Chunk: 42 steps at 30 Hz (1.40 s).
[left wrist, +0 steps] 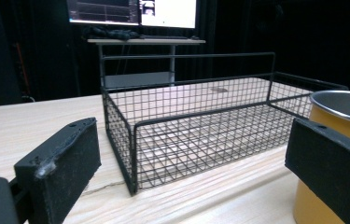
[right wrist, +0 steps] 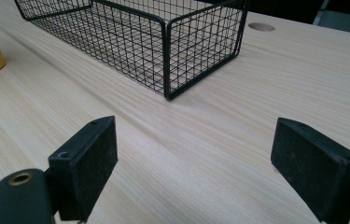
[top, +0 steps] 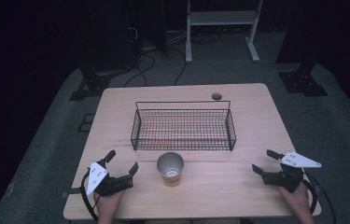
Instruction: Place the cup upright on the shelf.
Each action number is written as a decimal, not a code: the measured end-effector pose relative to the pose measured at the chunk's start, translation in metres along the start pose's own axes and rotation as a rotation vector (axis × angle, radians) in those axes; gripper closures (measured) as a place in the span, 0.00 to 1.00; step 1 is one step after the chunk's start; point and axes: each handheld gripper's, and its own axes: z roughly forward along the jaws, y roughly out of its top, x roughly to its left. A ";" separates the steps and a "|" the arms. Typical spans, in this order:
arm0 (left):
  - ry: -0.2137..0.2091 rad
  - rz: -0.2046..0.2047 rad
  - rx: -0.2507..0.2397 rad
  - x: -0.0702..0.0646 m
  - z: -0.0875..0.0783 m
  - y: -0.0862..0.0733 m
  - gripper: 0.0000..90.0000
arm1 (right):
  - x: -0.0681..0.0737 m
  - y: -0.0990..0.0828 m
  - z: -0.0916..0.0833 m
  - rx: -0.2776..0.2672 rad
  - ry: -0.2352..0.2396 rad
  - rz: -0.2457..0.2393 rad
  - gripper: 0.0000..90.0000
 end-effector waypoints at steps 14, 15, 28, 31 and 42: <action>-0.067 0.032 -0.004 -0.013 0.004 0.001 0.03 | 0.000 0.000 0.000 -0.001 0.001 -0.001 0.15; -0.070 0.034 -0.004 -0.013 0.004 0.001 0.03 | 0.000 0.000 0.000 0.000 0.001 -0.001 0.15; -0.092 0.021 -0.017 -0.014 0.003 0.007 0.03 | 0.000 0.000 0.000 0.003 -0.004 0.006 0.15; -0.102 0.012 -0.022 -0.014 0.003 0.010 0.03 | 0.000 0.000 0.001 0.005 -0.003 0.009 0.15; -0.167 0.048 0.017 -0.026 -0.004 0.009 0.03 | 0.000 0.000 0.001 0.005 -0.004 0.008 0.15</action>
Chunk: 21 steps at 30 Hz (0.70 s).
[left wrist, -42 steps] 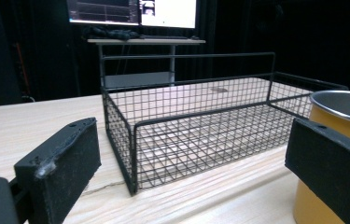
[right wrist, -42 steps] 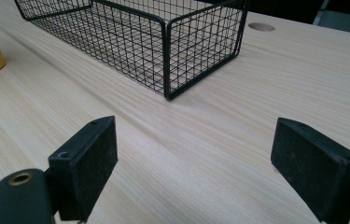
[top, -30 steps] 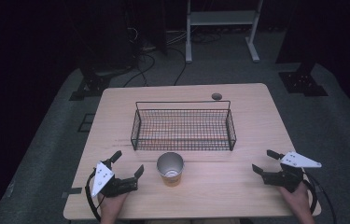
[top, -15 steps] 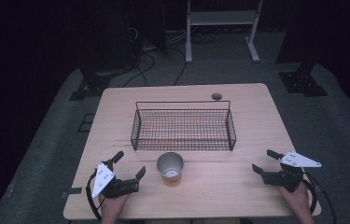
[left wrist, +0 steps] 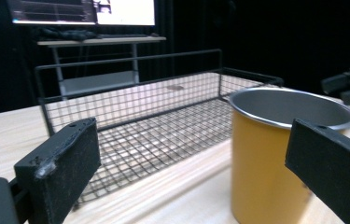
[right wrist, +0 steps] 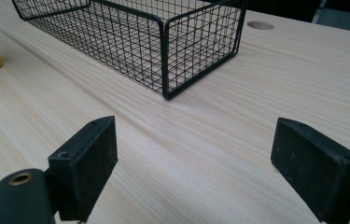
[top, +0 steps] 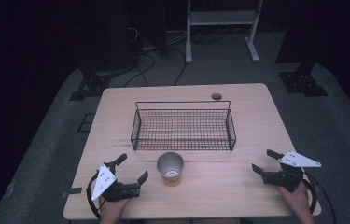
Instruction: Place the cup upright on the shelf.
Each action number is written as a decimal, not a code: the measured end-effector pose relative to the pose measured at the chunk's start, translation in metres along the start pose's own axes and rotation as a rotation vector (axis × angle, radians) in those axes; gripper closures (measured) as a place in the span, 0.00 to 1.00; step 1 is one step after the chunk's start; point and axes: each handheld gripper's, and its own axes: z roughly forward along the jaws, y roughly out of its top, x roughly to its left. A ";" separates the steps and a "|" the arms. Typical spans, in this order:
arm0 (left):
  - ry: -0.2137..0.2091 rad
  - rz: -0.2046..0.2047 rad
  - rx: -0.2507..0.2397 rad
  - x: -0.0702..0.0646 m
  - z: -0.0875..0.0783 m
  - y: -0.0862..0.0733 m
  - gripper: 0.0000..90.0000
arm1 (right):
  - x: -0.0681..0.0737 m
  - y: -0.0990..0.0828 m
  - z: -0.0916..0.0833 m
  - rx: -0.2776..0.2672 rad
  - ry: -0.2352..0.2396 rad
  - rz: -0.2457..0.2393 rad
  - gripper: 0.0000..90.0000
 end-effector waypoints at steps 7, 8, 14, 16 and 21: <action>-0.070 0.006 0.007 -0.011 -0.002 -0.001 0.02 | 0.000 0.000 0.000 -0.001 0.000 0.000 0.15; -0.075 0.007 0.008 -0.012 -0.002 -0.001 0.02 | 0.000 0.000 0.000 -0.001 0.000 0.001 0.15; -0.105 0.023 0.027 -0.020 0.000 -0.003 0.02 | 0.000 0.000 0.000 0.000 0.000 0.001 0.15; -0.109 0.026 0.030 -0.022 0.002 -0.004 0.01 | 0.000 0.000 0.000 0.000 -0.001 0.001 0.15; -0.150 0.027 0.059 -0.030 0.010 -0.006 0.01 | 0.000 0.000 0.000 0.000 -0.001 0.001 0.15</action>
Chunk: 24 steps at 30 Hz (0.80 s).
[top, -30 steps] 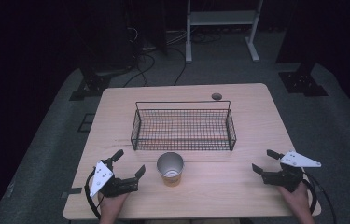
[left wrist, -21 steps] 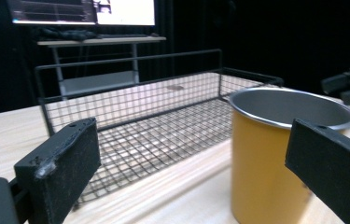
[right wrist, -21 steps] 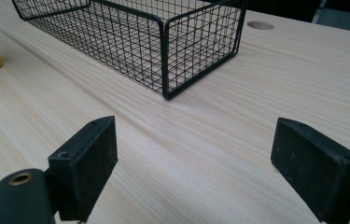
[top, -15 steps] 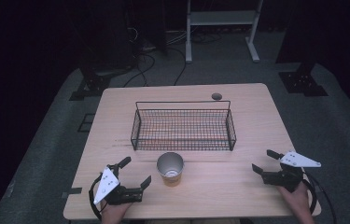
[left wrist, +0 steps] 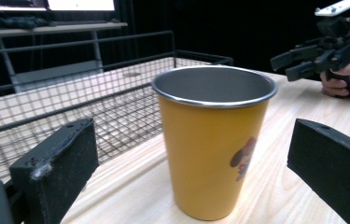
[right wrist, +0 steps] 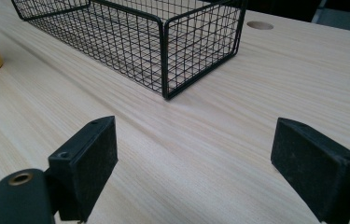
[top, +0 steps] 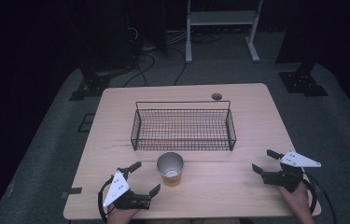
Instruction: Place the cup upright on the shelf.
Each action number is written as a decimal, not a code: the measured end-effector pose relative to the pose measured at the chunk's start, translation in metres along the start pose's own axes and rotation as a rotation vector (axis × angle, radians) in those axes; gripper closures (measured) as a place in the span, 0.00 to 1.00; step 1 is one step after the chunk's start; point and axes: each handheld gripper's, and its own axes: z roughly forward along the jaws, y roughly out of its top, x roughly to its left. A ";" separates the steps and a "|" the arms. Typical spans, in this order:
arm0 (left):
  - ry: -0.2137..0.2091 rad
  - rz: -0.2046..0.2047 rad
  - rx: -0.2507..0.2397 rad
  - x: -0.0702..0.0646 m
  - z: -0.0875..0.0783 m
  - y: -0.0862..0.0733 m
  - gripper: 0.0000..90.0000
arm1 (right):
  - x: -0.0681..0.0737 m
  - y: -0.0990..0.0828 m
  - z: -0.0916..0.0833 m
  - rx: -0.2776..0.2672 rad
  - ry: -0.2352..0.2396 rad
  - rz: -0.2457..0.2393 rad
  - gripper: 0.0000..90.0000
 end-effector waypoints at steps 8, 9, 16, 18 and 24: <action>-0.030 0.008 0.028 -0.006 0.012 -0.002 0.01 | 0.000 0.000 0.000 -0.001 0.001 -0.002 0.15; -0.033 0.009 0.033 -0.006 0.013 -0.002 0.01 | 0.000 0.000 0.000 -0.001 0.001 -0.002 0.15; -0.051 0.003 0.058 -0.009 0.026 -0.004 0.01 | 0.000 0.000 0.000 -0.002 0.002 -0.003 0.15; -0.053 -0.005 0.063 -0.008 0.031 -0.004 0.01 | 0.000 0.000 0.000 -0.002 0.003 -0.003 0.15; -0.055 -0.013 0.086 -0.009 0.043 -0.005 0.01 | 0.000 0.000 0.000 -0.003 0.004 -0.003 0.15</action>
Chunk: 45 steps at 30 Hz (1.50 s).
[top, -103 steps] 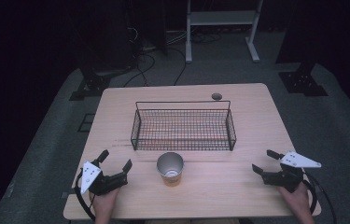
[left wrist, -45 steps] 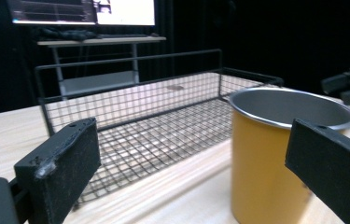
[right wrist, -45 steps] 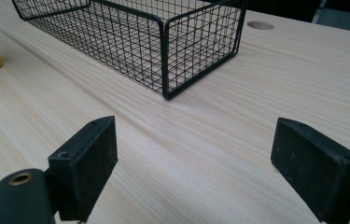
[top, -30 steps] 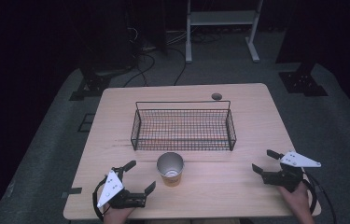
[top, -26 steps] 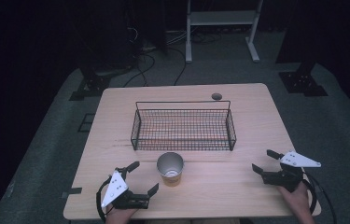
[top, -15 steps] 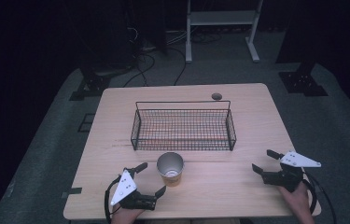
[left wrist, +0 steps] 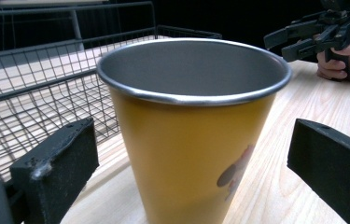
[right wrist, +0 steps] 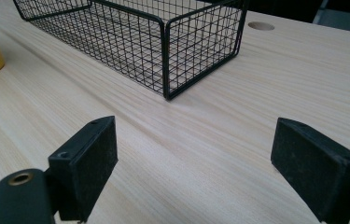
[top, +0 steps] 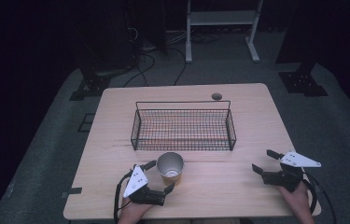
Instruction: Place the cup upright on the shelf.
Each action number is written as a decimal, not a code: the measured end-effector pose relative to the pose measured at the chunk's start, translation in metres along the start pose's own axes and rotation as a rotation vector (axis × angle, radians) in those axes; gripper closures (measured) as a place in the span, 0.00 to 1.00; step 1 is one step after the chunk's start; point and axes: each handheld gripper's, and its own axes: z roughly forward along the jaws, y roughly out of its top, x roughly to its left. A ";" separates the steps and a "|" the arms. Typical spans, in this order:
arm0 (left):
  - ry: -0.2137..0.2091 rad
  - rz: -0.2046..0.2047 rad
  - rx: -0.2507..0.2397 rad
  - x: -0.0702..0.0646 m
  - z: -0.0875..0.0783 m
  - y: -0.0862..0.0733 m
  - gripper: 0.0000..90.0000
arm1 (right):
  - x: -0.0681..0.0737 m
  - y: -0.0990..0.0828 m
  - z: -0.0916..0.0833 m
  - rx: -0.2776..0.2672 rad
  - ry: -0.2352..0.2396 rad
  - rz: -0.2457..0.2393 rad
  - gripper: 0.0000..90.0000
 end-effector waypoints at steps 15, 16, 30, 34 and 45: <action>0.022 0.003 0.013 -0.001 0.022 0.007 0.01 | 0.000 0.000 0.000 0.000 0.003 -0.005 0.15; 0.027 0.008 0.017 -0.001 0.025 0.009 0.01 | 0.000 0.000 0.000 0.000 0.003 -0.006 0.15; 0.037 0.020 0.018 -0.001 0.028 0.013 0.14 | 0.000 0.000 0.000 -0.002 0.006 -0.007 0.15; 0.038 0.020 0.024 -0.002 0.029 0.014 0.15 | 0.000 0.000 0.000 -0.002 0.006 -0.007 0.15; 0.030 0.023 -0.004 -0.002 0.031 0.025 0.15 | 0.000 0.000 0.000 -0.003 0.005 -0.006 0.15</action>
